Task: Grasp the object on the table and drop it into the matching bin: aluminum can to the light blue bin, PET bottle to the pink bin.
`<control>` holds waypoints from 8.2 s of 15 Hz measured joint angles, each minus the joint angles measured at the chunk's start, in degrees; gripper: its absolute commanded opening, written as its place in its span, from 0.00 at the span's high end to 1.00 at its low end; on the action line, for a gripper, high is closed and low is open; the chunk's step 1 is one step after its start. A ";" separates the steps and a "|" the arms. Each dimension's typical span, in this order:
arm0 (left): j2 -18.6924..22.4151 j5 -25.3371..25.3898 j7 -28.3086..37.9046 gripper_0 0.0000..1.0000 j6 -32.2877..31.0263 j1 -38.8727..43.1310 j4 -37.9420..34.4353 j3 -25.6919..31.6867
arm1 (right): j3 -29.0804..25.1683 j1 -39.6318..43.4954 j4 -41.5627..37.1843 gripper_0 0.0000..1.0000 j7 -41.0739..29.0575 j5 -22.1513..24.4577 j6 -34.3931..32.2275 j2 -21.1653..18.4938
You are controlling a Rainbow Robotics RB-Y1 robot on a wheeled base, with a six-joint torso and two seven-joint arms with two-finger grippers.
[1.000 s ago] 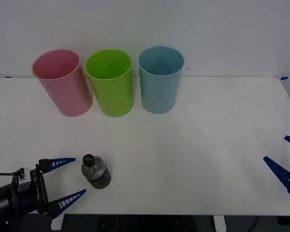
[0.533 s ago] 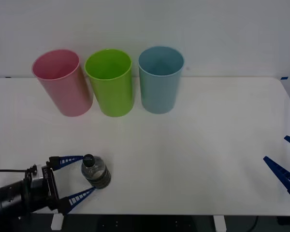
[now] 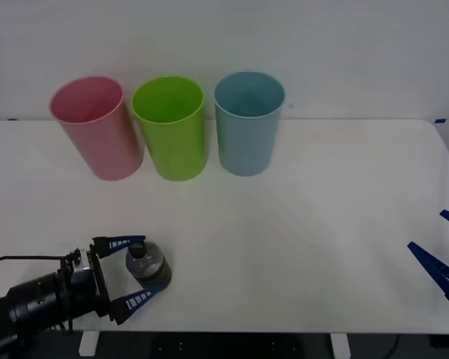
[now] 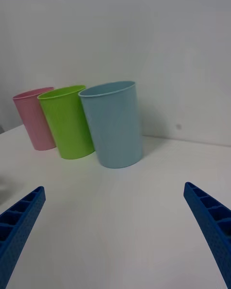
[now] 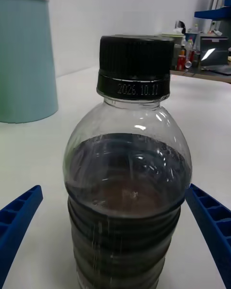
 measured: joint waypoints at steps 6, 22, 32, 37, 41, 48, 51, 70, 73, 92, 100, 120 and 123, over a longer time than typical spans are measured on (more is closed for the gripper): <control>-0.53 -1.03 0.36 0.00 0.00 -0.82 0.06 0.01 | 0.00 0.00 0.00 0.00 0.00 0.00 0.00 0.00; 0.36 1.22 0.73 1.00 -0.33 -0.52 0.00 1.38 | 0.00 0.00 0.00 0.00 0.00 0.00 0.00 0.00; 6.12 15.75 15.24 1.00 16.07 11.21 -19.96 1.25 | 0.00 0.00 0.00 0.00 0.00 0.00 0.00 0.00; 6.15 19.03 23.96 1.00 26.74 15.23 -30.79 2.81 | 0.00 0.00 0.00 0.00 0.00 0.00 0.00 0.00; 6.63 19.94 32.08 1.00 30.95 15.26 -35.95 4.69 | 0.00 0.00 0.00 0.00 0.00 0.00 0.00 0.00; 9.88 19.97 44.09 1.00 37.46 13.18 -41.27 8.73 | 0.00 0.00 0.00 0.00 0.00 0.00 0.00 0.00; 12.62 19.98 44.84 1.00 43.82 10.56 -41.31 7.72 | 0.00 0.00 0.00 0.00 0.00 0.00 0.00 0.00; 18.72 3.17 44.35 1.00 46.53 -26.27 -7.68 -2.64 | 0.00 0.00 0.00 0.00 0.00 0.00 0.00 0.00; 17.72 1.44 44.28 1.00 46.35 -28.28 -6.03 -2.88 | 0.00 0.00 0.00 0.00 0.00 0.00 0.00 0.00; 17.04 8.01 42.66 0.00 44.69 -24.62 -8.26 -2.07 | 0.00 0.00 0.00 0.00 0.00 0.00 0.00 0.00; 17.07 14.09 41.31 0.00 38.57 -9.34 -19.03 5.23 | 0.00 0.00 0.00 0.00 0.00 0.00 0.00 0.00; 18.36 24.49 24.51 0.00 16.50 18.63 -26.80 12.93 | 0.00 0.00 0.00 0.00 0.00 0.00 0.00 0.00; 18.36 25.67 24.04 0.00 13.18 21.71 -27.18 14.28 | 0.00 0.00 0.00 0.00 0.00 0.00 0.00 0.00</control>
